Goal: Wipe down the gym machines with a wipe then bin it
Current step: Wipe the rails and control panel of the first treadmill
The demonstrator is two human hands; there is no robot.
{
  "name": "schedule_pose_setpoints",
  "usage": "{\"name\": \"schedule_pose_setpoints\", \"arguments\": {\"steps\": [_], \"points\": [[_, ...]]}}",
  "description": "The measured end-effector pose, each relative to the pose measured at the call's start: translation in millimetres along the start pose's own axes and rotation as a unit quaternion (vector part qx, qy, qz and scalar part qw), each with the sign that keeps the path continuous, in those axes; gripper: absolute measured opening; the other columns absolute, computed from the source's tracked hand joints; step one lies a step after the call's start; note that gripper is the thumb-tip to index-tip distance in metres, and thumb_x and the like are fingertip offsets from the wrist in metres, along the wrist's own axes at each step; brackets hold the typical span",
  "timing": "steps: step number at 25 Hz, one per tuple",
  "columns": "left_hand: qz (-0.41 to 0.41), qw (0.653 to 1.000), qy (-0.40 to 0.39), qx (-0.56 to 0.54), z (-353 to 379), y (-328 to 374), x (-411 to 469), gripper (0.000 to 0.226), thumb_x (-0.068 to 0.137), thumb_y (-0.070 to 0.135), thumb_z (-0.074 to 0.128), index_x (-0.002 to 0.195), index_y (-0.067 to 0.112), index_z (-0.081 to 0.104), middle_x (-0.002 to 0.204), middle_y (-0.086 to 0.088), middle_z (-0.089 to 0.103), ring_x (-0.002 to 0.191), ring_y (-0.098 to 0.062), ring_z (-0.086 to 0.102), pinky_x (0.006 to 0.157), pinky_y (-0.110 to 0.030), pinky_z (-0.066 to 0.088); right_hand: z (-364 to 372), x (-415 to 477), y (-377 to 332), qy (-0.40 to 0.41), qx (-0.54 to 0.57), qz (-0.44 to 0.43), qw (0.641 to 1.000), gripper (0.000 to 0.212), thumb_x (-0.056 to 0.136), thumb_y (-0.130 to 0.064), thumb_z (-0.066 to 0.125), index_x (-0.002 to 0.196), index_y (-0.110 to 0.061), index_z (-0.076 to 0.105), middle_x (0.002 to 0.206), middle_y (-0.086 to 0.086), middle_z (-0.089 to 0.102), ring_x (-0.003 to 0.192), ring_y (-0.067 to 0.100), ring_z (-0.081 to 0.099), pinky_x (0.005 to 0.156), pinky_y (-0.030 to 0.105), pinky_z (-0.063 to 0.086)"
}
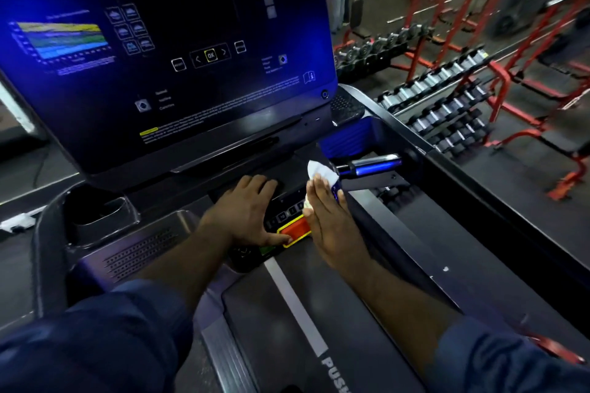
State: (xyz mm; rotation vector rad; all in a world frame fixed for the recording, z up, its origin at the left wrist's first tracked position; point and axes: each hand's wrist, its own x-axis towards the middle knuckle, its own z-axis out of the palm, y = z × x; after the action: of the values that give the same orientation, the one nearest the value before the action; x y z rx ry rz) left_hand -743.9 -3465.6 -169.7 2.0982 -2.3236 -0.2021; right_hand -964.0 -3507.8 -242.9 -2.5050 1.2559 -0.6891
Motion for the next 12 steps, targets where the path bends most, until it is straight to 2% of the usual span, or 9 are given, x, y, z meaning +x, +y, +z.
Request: {"name": "schedule_pose_setpoints", "arguments": {"steps": [2,4,6,7,9,11,12], "points": [[0.002,1.000,-0.003,-0.012,0.3,-0.1,-0.7,0.126,0.060,0.095,0.063,0.156,0.021,0.030,0.153,0.000,0.037,0.138,-0.024,0.034,0.113,-0.048,0.044,5.6,5.8,-1.0,0.024,-0.011,0.004,1.000,0.055,0.112,-0.031,0.032,0.164,-0.016,0.024,0.173,0.000,0.015,0.159,0.012,0.011,0.130,0.045,0.010],[-0.001,1.000,-0.003,-0.022,-0.5,2.2,-1.7,0.124,0.061,0.094,0.066,0.156,0.021,0.031,0.152,0.000,0.038,0.138,-0.024,0.034,0.113,-0.047,0.044,12.7,-24.3,9.2,0.008,-0.046,-0.044,0.998,0.059,0.108,-0.018,0.040,0.164,-0.014,0.023,0.173,0.002,0.015,0.159,0.016,0.012,0.128,0.049,0.015],[0.005,1.000,0.004,-0.029,-0.9,1.6,-2.2,0.123,0.061,0.092,0.068,0.154,0.021,0.033,0.150,-0.001,0.040,0.137,-0.025,0.035,0.112,-0.046,0.045,15.1,-53.9,18.6,-0.014,-0.060,-0.065,0.996,0.081,0.095,0.000,0.052,0.166,-0.016,0.017,0.173,0.000,0.014,0.159,0.016,0.014,0.125,0.052,0.018],[0.010,0.999,0.007,-0.031,-1.7,2.6,-1.9,0.122,0.061,0.092,0.069,0.154,0.021,0.034,0.149,-0.001,0.040,0.137,-0.025,0.035,0.112,-0.046,0.045,13.3,-49.5,21.2,-0.002,-0.052,-0.051,0.997,0.091,0.090,0.005,0.055,0.166,-0.019,0.011,0.173,-0.001,0.015,0.159,0.015,0.015,0.125,0.053,0.018],[0.012,0.999,0.002,-0.036,-2.1,1.5,-1.5,0.122,0.061,0.091,0.070,0.154,0.021,0.033,0.150,-0.001,0.039,0.137,-0.024,0.034,0.114,-0.045,0.043,8.5,-16.2,11.2,0.028,0.002,0.011,1.000,0.096,0.090,0.009,0.054,0.166,-0.022,0.003,0.172,-0.002,0.015,0.158,0.015,0.018,0.127,0.053,0.017],[0.006,0.999,-0.001,-0.045,-2.9,0.8,-2.8,0.122,0.061,0.092,0.069,0.154,0.021,0.032,0.149,-0.001,0.039,0.138,-0.024,0.033,0.115,-0.045,0.043,6.7,-2.4,-7.7,0.030,0.050,0.063,0.996,0.091,0.089,0.012,0.050,0.166,-0.017,0.011,0.173,0.000,0.013,0.159,0.017,0.014,0.129,0.048,0.011],[0.006,0.999,0.003,-0.048,-3.9,0.9,-2.6,0.122,0.060,0.092,0.069,0.153,0.022,0.033,0.149,0.000,0.039,0.137,-0.024,0.033,0.114,-0.046,0.043,6.0,-10.3,-15.0,0.014,0.060,0.058,0.996,0.090,0.086,0.013,0.048,0.165,-0.014,0.016,0.173,0.001,0.012,0.160,0.017,0.011,0.130,0.046,0.008]]}}
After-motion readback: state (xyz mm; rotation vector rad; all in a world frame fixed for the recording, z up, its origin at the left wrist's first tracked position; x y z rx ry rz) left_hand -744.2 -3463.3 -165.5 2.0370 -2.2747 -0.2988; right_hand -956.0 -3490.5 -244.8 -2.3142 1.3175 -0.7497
